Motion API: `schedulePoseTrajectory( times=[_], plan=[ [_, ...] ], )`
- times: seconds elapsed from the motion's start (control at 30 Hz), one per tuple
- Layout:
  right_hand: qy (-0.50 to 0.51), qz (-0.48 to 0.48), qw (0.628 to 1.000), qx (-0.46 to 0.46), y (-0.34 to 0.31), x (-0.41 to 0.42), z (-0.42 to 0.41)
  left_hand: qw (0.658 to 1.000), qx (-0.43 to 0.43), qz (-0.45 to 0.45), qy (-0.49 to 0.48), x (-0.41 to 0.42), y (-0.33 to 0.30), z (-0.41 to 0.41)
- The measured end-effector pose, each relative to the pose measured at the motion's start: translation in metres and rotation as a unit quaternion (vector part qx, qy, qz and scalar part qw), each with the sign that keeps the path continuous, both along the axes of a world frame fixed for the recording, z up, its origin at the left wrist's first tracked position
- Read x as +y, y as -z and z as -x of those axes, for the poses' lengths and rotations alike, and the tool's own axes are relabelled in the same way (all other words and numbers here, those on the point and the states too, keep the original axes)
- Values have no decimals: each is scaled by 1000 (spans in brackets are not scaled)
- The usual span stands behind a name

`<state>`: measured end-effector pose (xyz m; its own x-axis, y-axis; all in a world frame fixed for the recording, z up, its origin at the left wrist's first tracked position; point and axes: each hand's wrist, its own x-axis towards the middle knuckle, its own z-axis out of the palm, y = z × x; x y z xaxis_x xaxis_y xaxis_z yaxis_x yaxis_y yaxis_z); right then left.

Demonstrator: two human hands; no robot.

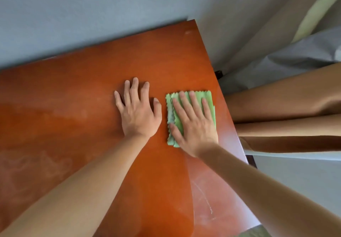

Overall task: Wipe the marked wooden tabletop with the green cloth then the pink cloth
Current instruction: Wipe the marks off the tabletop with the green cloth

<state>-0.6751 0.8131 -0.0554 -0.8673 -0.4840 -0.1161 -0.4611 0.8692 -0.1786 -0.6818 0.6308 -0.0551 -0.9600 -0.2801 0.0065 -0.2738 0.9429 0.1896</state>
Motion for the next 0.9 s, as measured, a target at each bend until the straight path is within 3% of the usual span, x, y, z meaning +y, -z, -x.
schedulePoseTrajectory(
  times=[0.13, 0.37, 0.67, 0.9],
  plan=[
    [-14, -9, 1000, -6, 2, 17, -41, 1000, -3, -3, -2, -1, 1, 1],
    [-18, 4, 1000, -4, 6, 16, -39, 1000, 6, 0, -7, -2, 4, -1],
    [44, -10, 999, -3, 1, 19, 34, 999, -15, -34, -17, 1, -12, -4],
    [70, 9, 998, -3, 0, 34, 17, 991, -44, -22, 125, 29, -15, -64]
  ],
)
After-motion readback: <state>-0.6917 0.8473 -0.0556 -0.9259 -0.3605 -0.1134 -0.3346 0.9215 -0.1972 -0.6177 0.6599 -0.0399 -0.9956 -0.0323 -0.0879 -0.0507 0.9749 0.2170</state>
